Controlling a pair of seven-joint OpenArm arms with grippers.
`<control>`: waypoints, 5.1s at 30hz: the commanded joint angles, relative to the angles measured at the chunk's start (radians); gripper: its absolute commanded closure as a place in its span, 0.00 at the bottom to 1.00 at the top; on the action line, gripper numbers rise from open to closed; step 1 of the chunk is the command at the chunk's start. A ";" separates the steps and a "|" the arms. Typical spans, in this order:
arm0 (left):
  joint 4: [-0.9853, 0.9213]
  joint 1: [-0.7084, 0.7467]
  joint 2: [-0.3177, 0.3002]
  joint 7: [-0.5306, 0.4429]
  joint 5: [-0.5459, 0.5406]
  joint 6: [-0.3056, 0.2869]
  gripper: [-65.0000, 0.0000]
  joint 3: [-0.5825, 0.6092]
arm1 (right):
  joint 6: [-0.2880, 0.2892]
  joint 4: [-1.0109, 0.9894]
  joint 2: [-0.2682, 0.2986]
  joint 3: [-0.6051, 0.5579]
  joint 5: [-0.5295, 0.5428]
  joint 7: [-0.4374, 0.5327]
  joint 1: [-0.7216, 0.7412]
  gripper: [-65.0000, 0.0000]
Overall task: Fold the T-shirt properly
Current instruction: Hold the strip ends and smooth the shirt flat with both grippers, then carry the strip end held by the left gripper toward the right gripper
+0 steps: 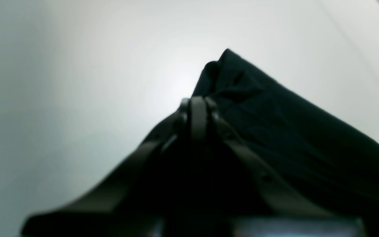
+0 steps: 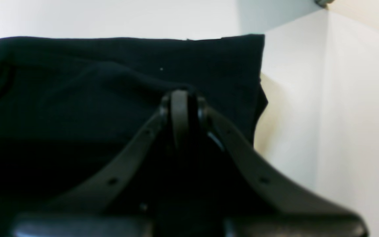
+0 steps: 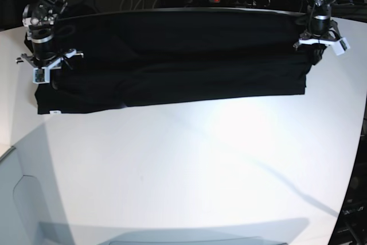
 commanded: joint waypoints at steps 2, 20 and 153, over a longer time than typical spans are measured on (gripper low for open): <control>0.010 0.004 -0.007 -0.019 -0.011 -0.004 0.99 -0.006 | 0.010 0.007 0.014 0.004 0.014 0.026 0.001 1.00; 0.031 0.056 0.011 -0.017 -0.011 -0.006 0.48 -0.023 | 0.010 0.056 0.018 0.017 0.020 0.025 -0.033 0.60; 0.023 -0.085 0.031 0.239 -0.008 -0.168 0.34 -0.115 | 0.010 -0.093 -0.022 0.017 0.029 0.019 -0.102 0.54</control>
